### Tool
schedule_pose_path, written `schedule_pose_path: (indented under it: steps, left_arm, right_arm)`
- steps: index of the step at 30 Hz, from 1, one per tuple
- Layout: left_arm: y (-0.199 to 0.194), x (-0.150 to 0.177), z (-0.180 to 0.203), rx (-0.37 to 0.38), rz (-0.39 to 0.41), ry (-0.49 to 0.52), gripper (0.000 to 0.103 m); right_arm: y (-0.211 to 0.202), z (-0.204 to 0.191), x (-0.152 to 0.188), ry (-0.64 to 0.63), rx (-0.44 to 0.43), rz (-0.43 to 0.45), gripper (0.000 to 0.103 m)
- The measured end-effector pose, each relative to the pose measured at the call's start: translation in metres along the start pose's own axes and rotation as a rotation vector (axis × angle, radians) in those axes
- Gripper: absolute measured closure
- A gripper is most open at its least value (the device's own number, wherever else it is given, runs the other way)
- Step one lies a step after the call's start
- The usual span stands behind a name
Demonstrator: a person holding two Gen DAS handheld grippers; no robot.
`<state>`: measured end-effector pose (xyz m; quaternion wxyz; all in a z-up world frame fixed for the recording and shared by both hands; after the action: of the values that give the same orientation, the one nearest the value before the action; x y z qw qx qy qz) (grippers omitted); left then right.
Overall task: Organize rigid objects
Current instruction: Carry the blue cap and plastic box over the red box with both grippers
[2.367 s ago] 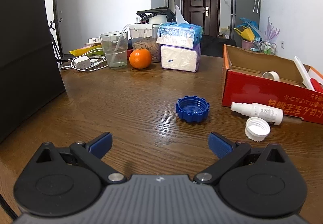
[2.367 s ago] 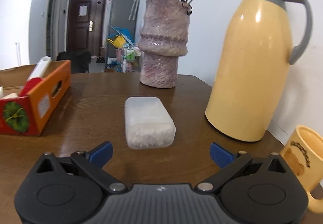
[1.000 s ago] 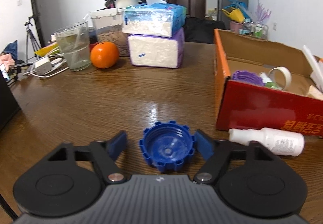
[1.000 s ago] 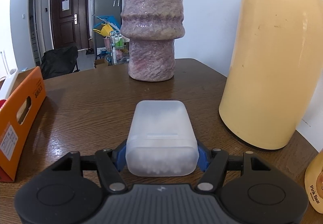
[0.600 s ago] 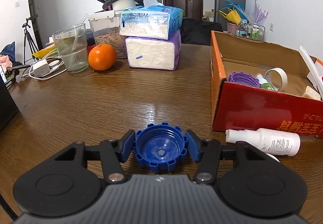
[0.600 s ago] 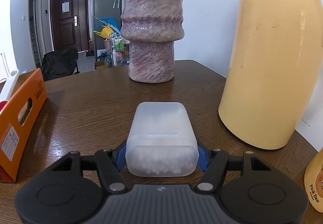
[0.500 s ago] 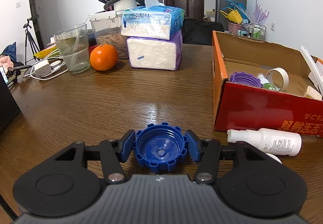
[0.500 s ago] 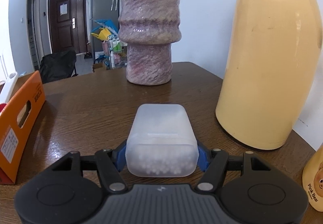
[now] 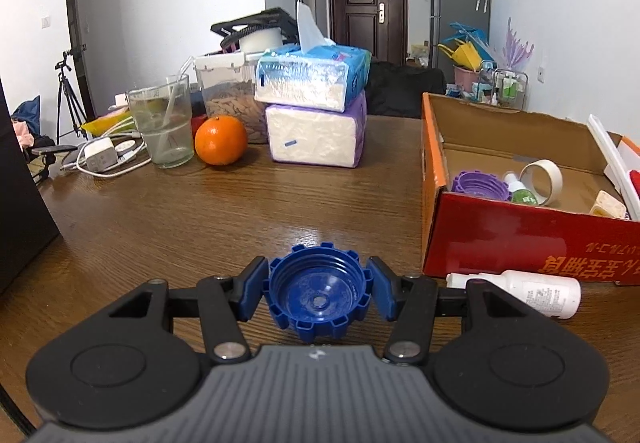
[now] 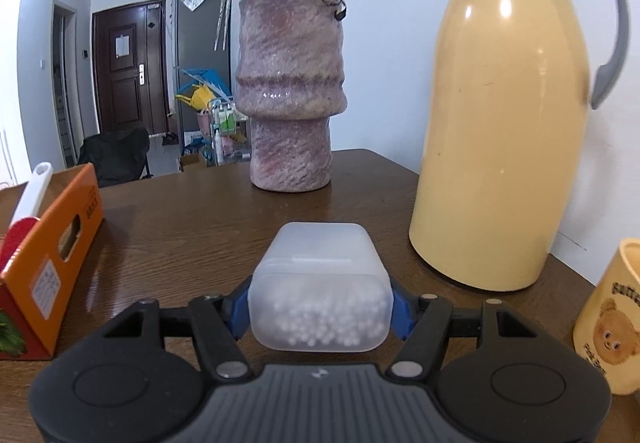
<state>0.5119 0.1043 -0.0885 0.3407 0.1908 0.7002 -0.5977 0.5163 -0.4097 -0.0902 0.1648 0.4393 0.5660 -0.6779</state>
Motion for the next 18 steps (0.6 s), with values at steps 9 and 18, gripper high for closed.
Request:
schedule_pose_path:
  steps: [9,18]
  left_arm:
    - [-0.023,0.006,-0.005,0.01,0.042,-0.008,0.048]
    - [-0.046,0.016,-0.016,0.027,0.071,-0.035,0.048]
  right_arm:
    - [-0.032,0.0,0.02,0.008,-0.003,0.034,0.038]
    - [-0.066,-0.003,0.039,0.004,-0.031,0.064,0.038]
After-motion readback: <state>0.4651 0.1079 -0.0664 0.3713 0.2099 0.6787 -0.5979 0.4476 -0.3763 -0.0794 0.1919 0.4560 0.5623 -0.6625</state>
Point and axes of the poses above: each gripper's, at about its wrist camera, not at the fingertips, and y roughly the way its jaws point, z to its right, x to its underside, the point moved 3 cm from there along y, roughly the way its jaws point, and after that the axes turned 11 degrees about -z, right-handed, at the moved point
